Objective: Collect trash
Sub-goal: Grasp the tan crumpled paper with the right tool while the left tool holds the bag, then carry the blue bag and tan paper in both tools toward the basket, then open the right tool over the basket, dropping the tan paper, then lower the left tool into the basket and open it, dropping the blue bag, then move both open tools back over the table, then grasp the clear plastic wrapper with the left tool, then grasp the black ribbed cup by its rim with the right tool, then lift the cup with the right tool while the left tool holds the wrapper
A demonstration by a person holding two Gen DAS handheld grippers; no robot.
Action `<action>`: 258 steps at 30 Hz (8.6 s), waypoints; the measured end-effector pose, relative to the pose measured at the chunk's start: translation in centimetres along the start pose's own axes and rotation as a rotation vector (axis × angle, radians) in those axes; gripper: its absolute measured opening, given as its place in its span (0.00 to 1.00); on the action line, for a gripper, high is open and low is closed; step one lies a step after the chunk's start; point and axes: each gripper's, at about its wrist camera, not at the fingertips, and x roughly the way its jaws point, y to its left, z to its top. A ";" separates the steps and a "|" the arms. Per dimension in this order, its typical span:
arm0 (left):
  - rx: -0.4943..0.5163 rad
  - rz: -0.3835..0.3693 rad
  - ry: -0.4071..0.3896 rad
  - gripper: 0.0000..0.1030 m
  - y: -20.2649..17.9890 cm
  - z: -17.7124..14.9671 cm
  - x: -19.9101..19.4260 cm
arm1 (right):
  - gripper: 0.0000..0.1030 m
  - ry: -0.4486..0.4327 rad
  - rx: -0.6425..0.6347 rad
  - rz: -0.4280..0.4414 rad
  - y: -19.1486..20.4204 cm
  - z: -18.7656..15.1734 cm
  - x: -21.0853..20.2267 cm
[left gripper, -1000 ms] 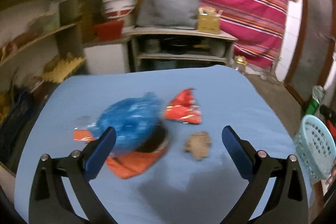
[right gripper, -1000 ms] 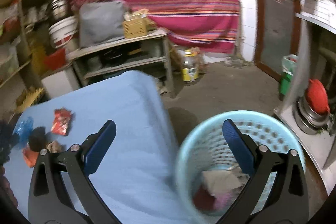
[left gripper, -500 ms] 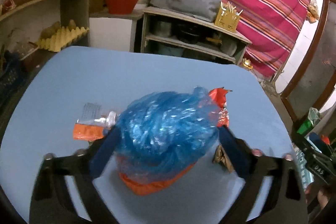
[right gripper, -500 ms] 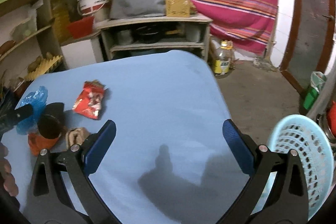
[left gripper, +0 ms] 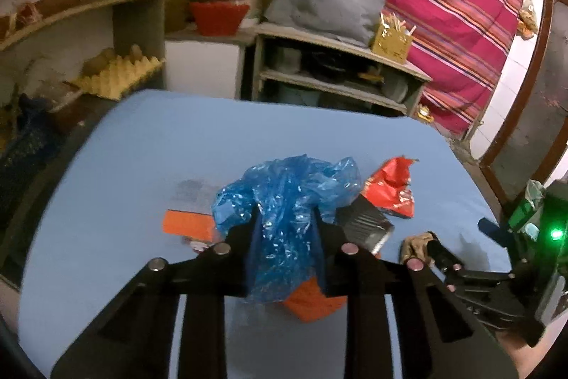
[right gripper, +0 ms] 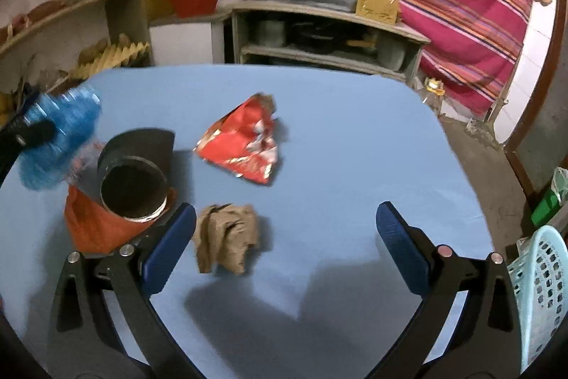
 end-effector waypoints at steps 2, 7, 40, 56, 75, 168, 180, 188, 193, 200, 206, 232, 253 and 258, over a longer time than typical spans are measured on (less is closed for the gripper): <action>0.018 0.038 -0.028 0.24 0.8 0.1 -0.9 | 0.96 0.013 0.001 -0.002 0.5 -0.1 0.5; 0.023 0.092 -0.040 0.24 3.3 -0.4 -1.7 | 0.96 0.024 -0.039 -0.021 1.9 -0.4 1.1; 0.036 -0.019 -0.086 0.24 -1.4 -0.7 -4.9 | 0.47 -0.083 0.035 0.050 -4.0 -0.5 -5.6; 0.178 -0.028 -0.103 0.24 -11.1 -2.4 -3.9 | 0.47 -0.140 0.151 -0.064 -15.1 -2.9 -11.8; 0.313 -0.139 -0.148 0.24 -24.4 -2.2 -6.5 | 0.47 -0.179 0.307 -0.247 -29.5 -7.6 -18.8; 0.136 0.153 -0.067 0.96 -5.3 -1.7 0.3 | 0.96 -0.123 0.361 -0.245 -20.3 -3.6 -10.7; 0.044 0.163 0.000 0.96 4.0 -1.6 4.3 | 0.96 -0.023 0.224 -0.154 -12.1 -1.3 -5.4; 0.107 0.121 0.014 0.80 4.0 -2.0 4.9 | 0.96 0.007 0.118 -0.141 -7.3 -0.6 -3.1; 0.117 0.098 0.049 0.48 4.5 -2.0 5.6 | 0.96 0.005 0.090 -0.089 -4.6 -0.1 -2.4; 0.154 0.086 0.031 0.21 4.5 -1.8 5.3 | 0.96 -0.008 -0.006 -0.029 0.0 1.0 -1.5; 0.181 0.133 -0.029 0.21 4.9 -1.3 3.3 | 0.96 -0.041 -0.045 0.041 4.1 2.3 -1.1; 0.030 0.147 -0.047 0.21 11.0 -0.7 -1.1 | 0.76 -0.025 -0.256 0.054 13.2 2.7 3.9; 0.094 0.110 -0.057 0.21 2.9 -1.8 -2.5 | 0.76 -0.138 -0.049 -0.056 -2.1 1.4 -6.4; 0.094 0.058 -0.045 0.21 -0.2 -1.9 -2.0 | 0.76 -0.145 -0.001 -0.084 -6.6 0.0 -8.6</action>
